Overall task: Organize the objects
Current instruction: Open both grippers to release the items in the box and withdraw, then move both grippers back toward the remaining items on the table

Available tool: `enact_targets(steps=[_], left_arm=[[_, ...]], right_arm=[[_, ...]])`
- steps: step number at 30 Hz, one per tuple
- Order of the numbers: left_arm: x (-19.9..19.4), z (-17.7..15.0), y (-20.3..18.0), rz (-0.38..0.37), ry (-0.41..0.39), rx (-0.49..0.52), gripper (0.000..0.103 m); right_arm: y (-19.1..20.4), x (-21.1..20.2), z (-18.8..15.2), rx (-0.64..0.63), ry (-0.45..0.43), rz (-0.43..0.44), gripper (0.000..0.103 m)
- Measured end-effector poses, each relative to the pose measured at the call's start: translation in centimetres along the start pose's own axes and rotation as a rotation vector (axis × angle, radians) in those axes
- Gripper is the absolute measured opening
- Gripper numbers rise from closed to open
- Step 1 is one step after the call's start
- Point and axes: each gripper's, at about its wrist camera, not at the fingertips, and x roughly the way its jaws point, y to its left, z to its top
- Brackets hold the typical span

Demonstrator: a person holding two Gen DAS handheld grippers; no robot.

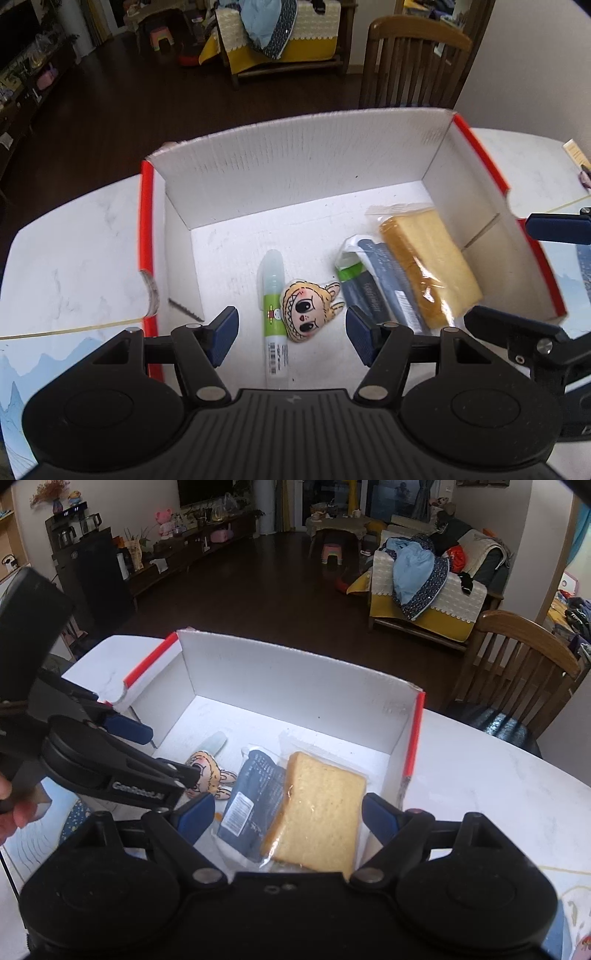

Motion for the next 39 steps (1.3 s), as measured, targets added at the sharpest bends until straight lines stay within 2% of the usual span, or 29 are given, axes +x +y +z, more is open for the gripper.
enact_targets(steps=[14,21,32,35,39], left_arm=[[-8.5,-3.6,-0.9,-0.032,-0.121,-0.014,0.063],[-12.1,-6.3,-1.4,-0.044,-0.162,-0.004,0.063],[-16.8,-11.7,-1.8,-0.053,-0.220,0.022,0.063],[-17.7,-13.3,-1.7,-0.062,-0.237,0.022,0.071],[-18.6,-15.4,-1.6,-0.069,-0.250,0.028,0.071]], right_arm=[[1.9,-6.9,-1.9,0.033,-0.069,-0.039,0.087],[2.9,-9.6,-4.1,0.085,-0.086,-0.041,0.088],[5.5,-14.1,-7.5,0.090,-0.141,-0.016,0.091],[6.4,-15.1,-8.6,0.089,-0.151,-0.007,0.093],[7.5,-15.7,-10.0,0.078,-0.155,-0.003,0.095]])
